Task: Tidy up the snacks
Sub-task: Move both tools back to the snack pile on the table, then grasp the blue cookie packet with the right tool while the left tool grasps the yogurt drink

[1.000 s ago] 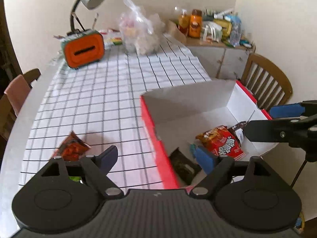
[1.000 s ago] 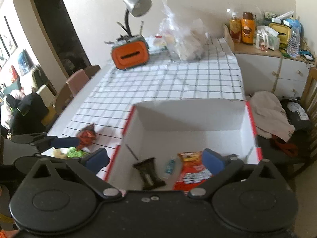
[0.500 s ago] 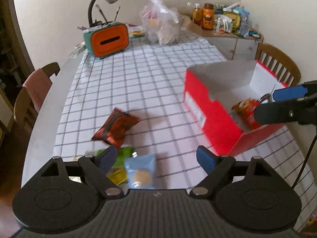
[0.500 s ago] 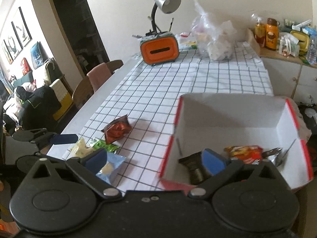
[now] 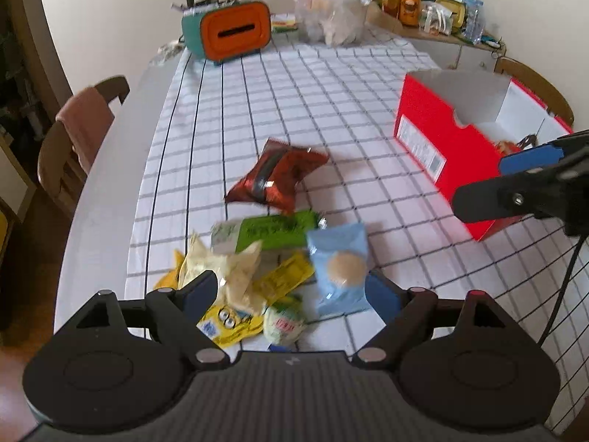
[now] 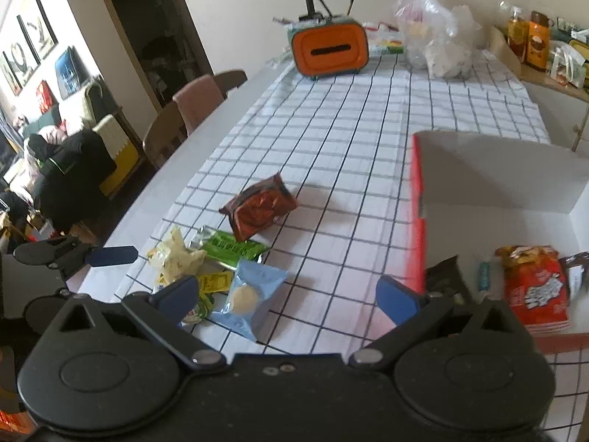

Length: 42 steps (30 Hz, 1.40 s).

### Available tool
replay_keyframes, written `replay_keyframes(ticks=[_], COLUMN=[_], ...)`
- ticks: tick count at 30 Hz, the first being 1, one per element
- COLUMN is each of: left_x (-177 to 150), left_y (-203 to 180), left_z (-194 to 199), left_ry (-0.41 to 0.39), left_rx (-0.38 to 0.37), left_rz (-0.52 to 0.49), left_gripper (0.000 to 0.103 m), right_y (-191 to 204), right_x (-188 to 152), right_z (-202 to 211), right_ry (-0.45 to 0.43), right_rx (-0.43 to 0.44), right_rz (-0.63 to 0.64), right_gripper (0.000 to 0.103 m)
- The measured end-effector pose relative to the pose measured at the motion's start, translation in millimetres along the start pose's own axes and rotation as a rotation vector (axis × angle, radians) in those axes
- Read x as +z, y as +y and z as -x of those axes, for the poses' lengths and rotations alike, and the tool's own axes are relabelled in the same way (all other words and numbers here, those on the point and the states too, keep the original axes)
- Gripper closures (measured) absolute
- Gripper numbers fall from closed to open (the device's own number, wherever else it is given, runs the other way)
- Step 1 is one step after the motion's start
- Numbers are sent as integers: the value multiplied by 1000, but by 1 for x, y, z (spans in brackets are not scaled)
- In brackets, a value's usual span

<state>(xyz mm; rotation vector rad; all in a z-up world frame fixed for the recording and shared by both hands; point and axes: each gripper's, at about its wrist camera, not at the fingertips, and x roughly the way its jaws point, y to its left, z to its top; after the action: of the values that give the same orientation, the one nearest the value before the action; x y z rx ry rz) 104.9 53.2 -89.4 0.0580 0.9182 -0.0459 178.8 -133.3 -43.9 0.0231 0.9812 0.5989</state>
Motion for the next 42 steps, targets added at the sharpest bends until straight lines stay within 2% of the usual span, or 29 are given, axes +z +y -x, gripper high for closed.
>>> replay_keyframes(ticks=[13, 20, 25, 28, 30, 34, 37, 42], left_x=[-28, -34, -39, -41, -41, -43, -43, -41], left_y=[19, 14, 1, -2, -4, -8, -13, -11], left_z=[-31, -41, -44, -48, -52, -53, -53, -53], left_ry=[39, 48, 43, 55, 65, 62, 58, 59], left_rx=[-13, -10, 16, 26, 38, 52, 48, 41], left_rz=[-20, -66, -150, -161, -168, -190, -217, -204], left_gripper=[15, 16, 27, 33, 43, 47, 56, 65], right_y=[19, 29, 37, 43, 48, 59, 65, 74], right_x=[-5, -7, -8, -8, -7, -8, -9, -10], right_z=[-92, -121, -134, -138, -138, -140, -141, -144], right_ry=[196, 263, 288, 281, 279, 278, 280, 271], right_rx=[-80, -119, -131, -144, -152, -174, -196, -211], right_rz=[-92, -93, -67, -41, -24, 20, 42, 93], right_gripper=[8, 14, 20, 20, 24, 32, 38, 47])
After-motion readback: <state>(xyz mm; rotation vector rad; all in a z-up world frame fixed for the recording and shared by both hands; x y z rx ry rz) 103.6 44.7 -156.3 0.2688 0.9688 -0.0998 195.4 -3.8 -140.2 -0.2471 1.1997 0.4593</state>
